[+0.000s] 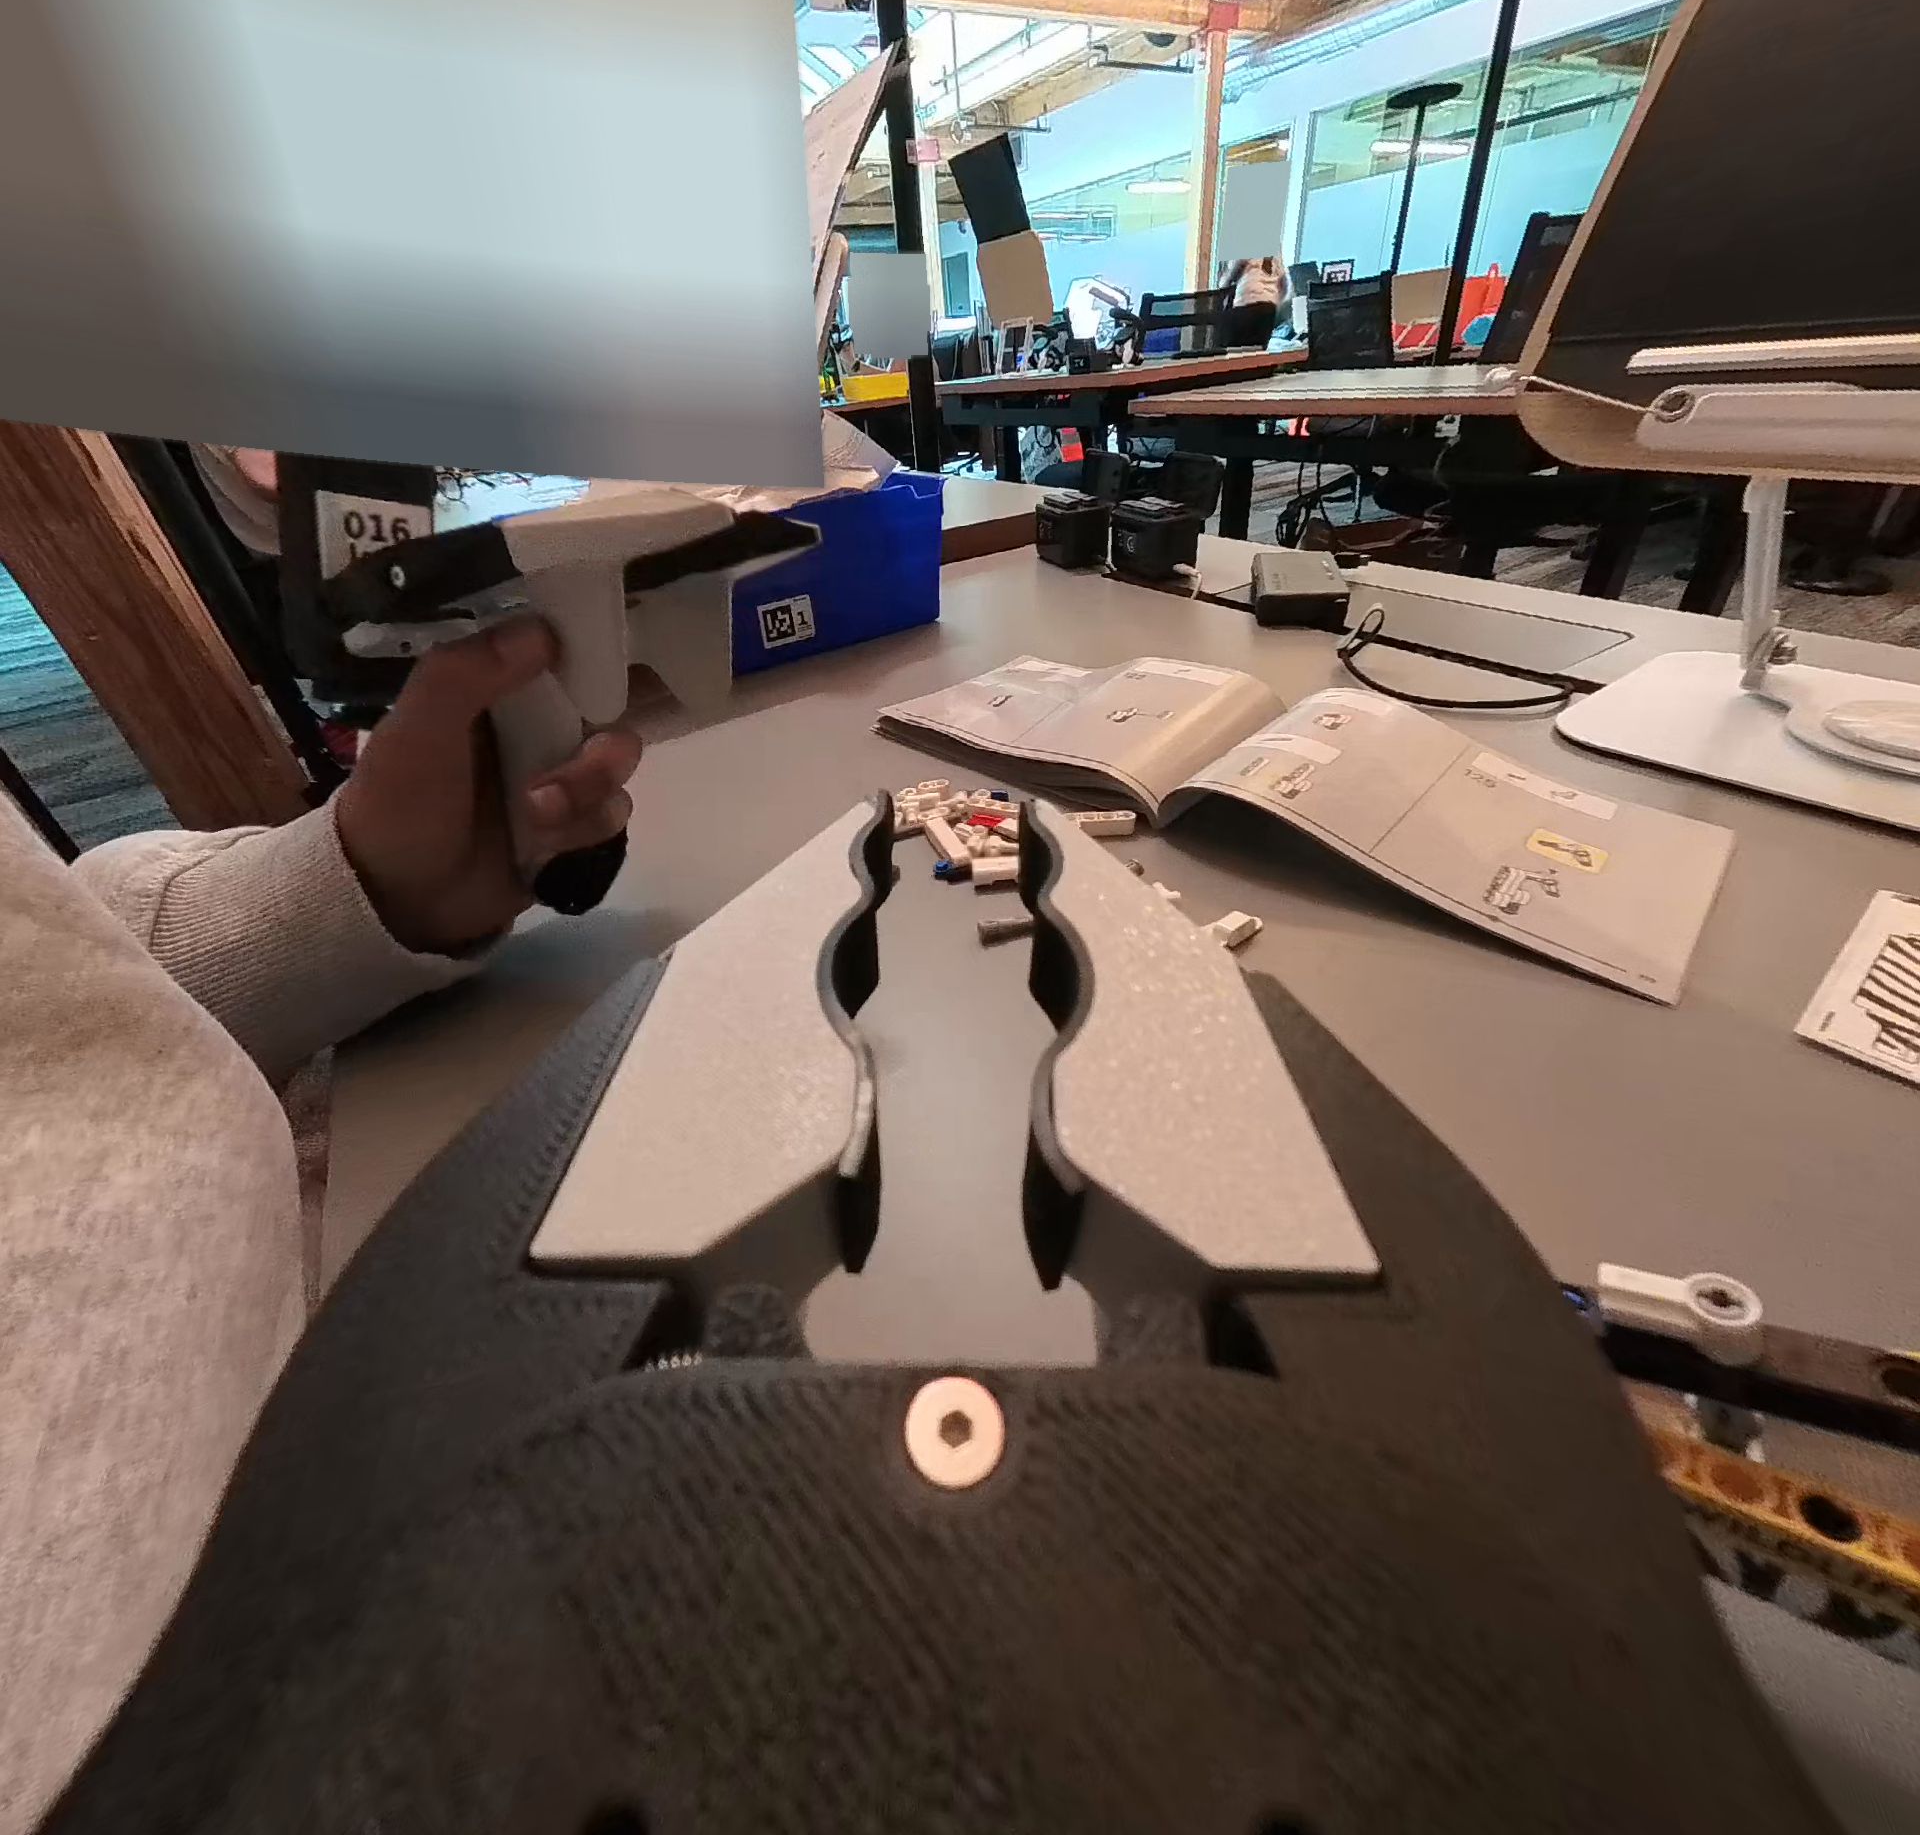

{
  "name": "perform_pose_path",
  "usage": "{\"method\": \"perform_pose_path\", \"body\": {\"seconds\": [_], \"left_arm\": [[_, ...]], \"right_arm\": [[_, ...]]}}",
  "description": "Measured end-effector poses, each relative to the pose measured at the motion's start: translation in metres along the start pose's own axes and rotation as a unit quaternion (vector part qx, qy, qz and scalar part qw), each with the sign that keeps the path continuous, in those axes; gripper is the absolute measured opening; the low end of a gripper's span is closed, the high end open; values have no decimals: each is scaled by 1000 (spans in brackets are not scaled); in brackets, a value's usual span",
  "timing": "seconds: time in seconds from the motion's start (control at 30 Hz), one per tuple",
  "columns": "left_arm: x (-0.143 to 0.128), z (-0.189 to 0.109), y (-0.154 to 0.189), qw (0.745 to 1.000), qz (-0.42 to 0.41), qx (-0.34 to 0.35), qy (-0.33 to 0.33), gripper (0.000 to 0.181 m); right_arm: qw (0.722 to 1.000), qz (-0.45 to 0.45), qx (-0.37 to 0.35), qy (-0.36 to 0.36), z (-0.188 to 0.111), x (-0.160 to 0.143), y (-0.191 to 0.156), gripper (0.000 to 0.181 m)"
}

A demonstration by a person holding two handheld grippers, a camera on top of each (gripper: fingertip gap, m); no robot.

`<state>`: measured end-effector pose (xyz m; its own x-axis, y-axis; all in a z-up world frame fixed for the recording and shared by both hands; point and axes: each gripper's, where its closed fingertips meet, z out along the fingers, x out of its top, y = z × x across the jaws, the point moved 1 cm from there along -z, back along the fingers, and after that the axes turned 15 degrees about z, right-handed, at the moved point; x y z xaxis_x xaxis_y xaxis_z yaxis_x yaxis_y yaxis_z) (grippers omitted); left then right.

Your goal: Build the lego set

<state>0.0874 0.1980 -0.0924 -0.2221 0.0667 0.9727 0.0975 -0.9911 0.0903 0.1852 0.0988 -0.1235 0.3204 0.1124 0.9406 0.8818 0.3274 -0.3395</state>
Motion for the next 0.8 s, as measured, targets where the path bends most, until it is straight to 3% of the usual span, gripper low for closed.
{"method": "perform_pose_path", "body": {"seconds": [0.07,0.23,0.37,0.57,0.8], "left_arm": [[-4,-1,-6,1000,-22,9,-11,54],[-2,-9,-19,998,-40,45,-2,51],[-6,-11,-26,997,-61,56,-5,37],[-8,-8,-25,997,-54,52,-11,1],[-15,-6,-31,995,-70,63,-25,1]], "right_arm": [[1000,3,4,-1,1,0,-1,23],[1000,-1,5,-6,3,-2,-2,23],[1000,-5,4,-10,4,-3,-2,23],[1000,7,6,-2,0,-1,-2,22],[1000,18,7,5,-2,1,0,23]]}}
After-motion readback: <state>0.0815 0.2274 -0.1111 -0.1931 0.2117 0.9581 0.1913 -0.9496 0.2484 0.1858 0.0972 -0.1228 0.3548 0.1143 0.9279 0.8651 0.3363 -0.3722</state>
